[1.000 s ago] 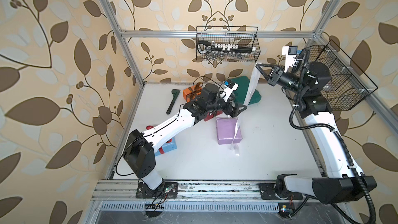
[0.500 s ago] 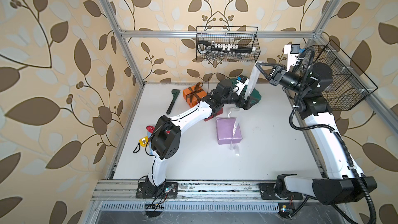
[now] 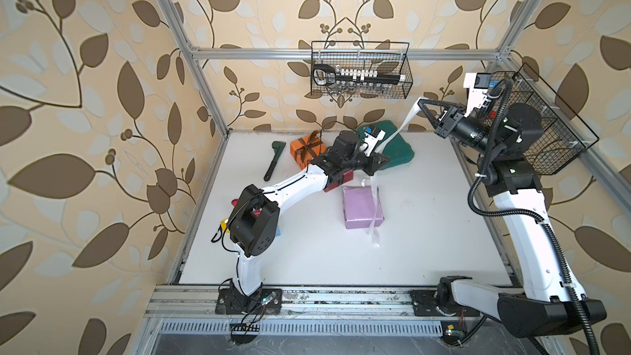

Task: Untie the ribbon bows on the gift boxes
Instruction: Pull the ribbon from the gift box.

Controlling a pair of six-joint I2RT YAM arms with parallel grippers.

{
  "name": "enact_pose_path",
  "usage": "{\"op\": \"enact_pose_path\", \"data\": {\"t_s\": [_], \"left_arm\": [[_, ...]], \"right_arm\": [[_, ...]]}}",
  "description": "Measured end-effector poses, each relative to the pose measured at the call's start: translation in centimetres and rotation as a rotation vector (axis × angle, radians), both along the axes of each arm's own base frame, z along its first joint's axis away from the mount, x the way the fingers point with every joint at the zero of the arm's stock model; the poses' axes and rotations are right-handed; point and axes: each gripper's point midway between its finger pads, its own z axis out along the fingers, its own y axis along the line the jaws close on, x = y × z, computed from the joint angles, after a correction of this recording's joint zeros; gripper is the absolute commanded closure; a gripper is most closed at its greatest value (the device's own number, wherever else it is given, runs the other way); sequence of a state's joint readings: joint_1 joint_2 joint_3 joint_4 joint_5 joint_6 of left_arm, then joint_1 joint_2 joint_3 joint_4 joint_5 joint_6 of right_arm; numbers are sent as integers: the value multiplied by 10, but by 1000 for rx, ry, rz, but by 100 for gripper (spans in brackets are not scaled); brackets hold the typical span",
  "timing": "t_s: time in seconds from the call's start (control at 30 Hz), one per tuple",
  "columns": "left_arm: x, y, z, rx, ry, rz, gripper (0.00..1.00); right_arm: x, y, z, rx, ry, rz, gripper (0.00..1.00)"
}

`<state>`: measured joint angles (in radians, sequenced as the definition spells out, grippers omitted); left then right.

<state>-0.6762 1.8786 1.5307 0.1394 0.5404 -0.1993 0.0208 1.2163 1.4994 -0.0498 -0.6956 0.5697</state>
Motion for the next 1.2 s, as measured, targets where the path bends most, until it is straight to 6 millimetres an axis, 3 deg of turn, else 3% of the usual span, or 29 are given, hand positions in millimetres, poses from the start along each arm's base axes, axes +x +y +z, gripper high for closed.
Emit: {"op": "enact_pose_path", "data": {"t_s": [0.1,0.17,0.33,0.4,0.53,0.6,0.67,0.8,0.9,1.1,1.17,1.2], "left_arm": [[0,13,0,12,5,17,100],[3,20,3,15,6,34,100],[-4,30,6,47,31,33,100],[-7,31,7,58,32,24,82],[-18,36,11,75,29,4,68],[-24,39,12,76,25,-12,64],[-32,42,10,76,32,-31,66],[-42,43,1,91,66,-66,100],[-47,44,-4,106,74,-87,100],[-51,45,-8,113,96,-110,98],[-56,44,-7,108,103,-134,22],[-59,44,-7,106,110,-148,2]], "right_arm": [[8,-9,-9,-9,23,-49,100],[14,-14,-19,-16,48,-79,100],[29,-18,-68,-26,166,-110,100],[34,-20,-94,-26,229,-117,100],[43,-31,-124,-28,318,-186,100],[47,-40,-124,-27,319,-230,100],[51,-49,-119,-25,315,-270,100],[57,-60,-87,-22,251,-326,100],[55,-60,-76,-17,219,-329,100],[57,-64,-82,-19,236,-353,100],[58,-66,-84,-19,243,-365,100],[58,-67,-84,-20,244,-371,100]]}}
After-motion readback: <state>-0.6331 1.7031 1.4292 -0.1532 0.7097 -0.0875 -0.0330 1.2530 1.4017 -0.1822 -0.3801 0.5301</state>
